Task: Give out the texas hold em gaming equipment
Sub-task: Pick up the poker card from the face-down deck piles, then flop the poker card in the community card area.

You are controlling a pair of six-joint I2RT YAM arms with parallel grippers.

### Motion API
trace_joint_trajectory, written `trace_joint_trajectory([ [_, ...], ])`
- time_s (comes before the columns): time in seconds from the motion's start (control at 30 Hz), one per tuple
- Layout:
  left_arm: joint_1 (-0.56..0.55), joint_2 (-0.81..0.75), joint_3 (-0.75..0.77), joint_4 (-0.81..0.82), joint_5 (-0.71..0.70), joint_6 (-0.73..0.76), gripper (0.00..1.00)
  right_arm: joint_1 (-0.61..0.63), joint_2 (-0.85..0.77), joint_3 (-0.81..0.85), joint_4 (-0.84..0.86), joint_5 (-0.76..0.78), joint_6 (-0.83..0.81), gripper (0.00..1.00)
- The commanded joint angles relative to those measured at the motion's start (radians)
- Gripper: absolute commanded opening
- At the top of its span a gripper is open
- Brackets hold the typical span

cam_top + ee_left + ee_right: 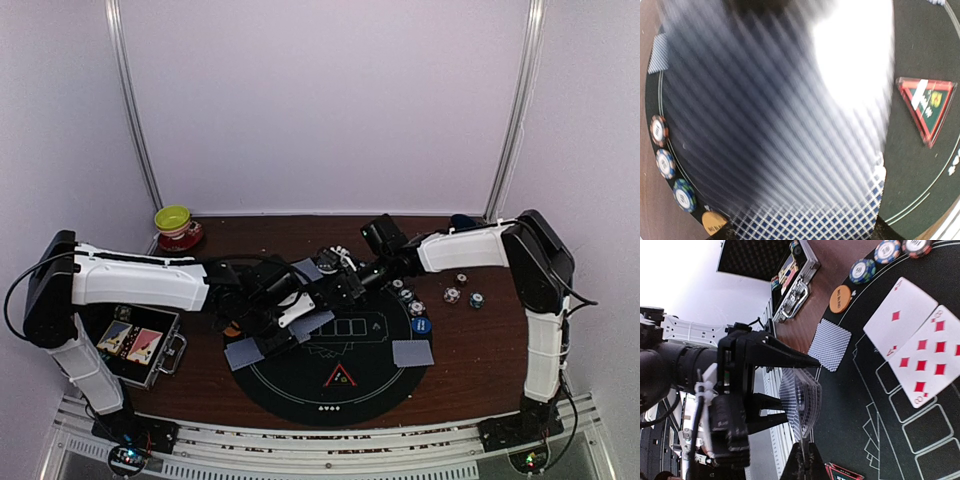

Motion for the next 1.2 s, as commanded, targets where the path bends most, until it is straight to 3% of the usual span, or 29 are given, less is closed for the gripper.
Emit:
trace_joint_trajectory([
  [0.0, 0.004, -0.059, -0.038, -0.009, -0.015, -0.019, 0.66, -0.093, -0.104, 0.035, -0.058, 0.048, -0.068, 0.0],
  [0.13, 0.02, -0.094, -0.061, -0.013, -0.011, -0.023, 0.66, -0.156, -0.147, 0.078, -0.193, 0.158, -0.193, 0.0],
  [0.3, 0.059, -0.125, -0.087, -0.014, -0.003, -0.029, 0.66, -0.179, -0.169, 0.19, -0.406, 0.517, -0.431, 0.0],
  [0.57, 0.178, -0.19, -0.146, -0.006, -0.002, -0.056, 0.65, -0.139, -0.196, 0.21, -0.431, 0.941, -0.598, 0.0],
  [0.93, 0.253, -0.255, -0.229, 0.057, -0.012, -0.075, 0.66, 0.149, -0.201, 0.129, -0.321, 1.469, -0.83, 0.0],
  [1.17, 0.264, -0.271, -0.236, 0.075, -0.002, -0.073, 0.66, 0.277, -0.123, 0.131, -0.292, 1.668, -0.936, 0.0],
])
